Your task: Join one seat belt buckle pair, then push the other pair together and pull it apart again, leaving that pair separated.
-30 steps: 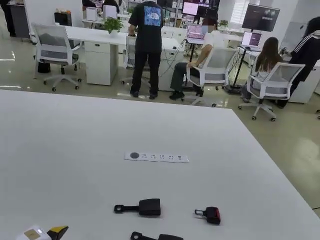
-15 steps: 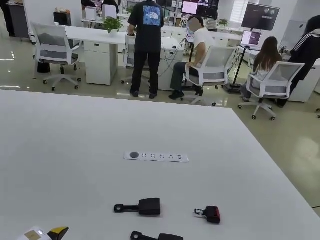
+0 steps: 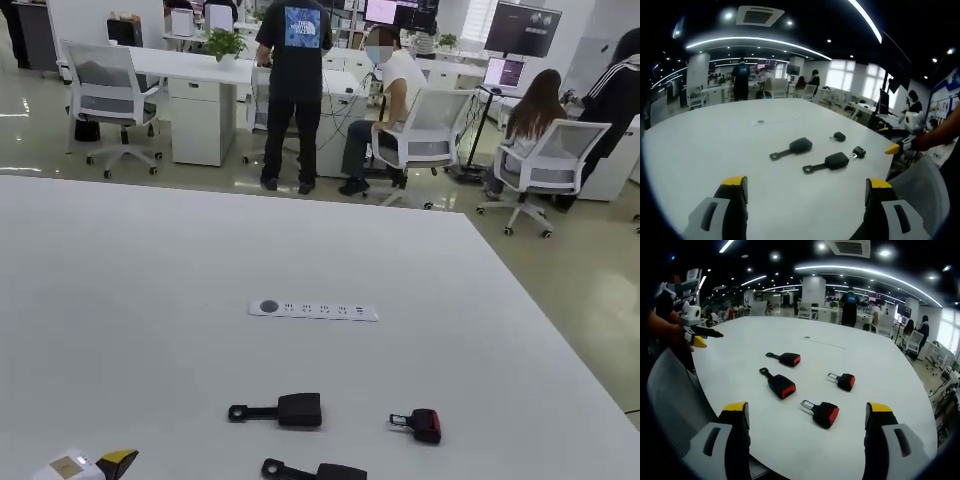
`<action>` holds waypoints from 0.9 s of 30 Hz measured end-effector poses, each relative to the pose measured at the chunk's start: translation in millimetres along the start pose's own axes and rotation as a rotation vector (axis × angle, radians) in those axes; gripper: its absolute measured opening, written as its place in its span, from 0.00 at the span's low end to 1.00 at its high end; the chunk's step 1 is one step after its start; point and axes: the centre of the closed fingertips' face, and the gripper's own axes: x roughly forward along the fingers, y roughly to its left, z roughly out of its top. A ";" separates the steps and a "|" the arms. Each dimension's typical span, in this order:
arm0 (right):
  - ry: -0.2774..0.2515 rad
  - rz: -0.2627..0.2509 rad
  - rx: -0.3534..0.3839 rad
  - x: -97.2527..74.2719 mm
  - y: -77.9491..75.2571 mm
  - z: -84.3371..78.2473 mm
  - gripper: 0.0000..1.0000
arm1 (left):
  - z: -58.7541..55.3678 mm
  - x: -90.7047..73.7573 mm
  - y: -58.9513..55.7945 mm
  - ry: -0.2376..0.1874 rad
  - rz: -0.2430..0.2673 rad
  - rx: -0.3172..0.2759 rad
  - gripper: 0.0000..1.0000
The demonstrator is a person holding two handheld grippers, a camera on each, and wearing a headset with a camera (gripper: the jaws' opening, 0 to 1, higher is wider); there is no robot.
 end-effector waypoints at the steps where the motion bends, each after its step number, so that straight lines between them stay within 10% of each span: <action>1: 0.000 0.001 -0.002 0.2 0.6 0.2 0.97 | 0.1 0.2 0.5 0.000 0.001 0.001 1.00; 27: 0.006 0.001 0.000 -0.1 0.1 1.4 0.97 | -1.5 2.6 2.7 0.007 -0.007 -0.003 1.00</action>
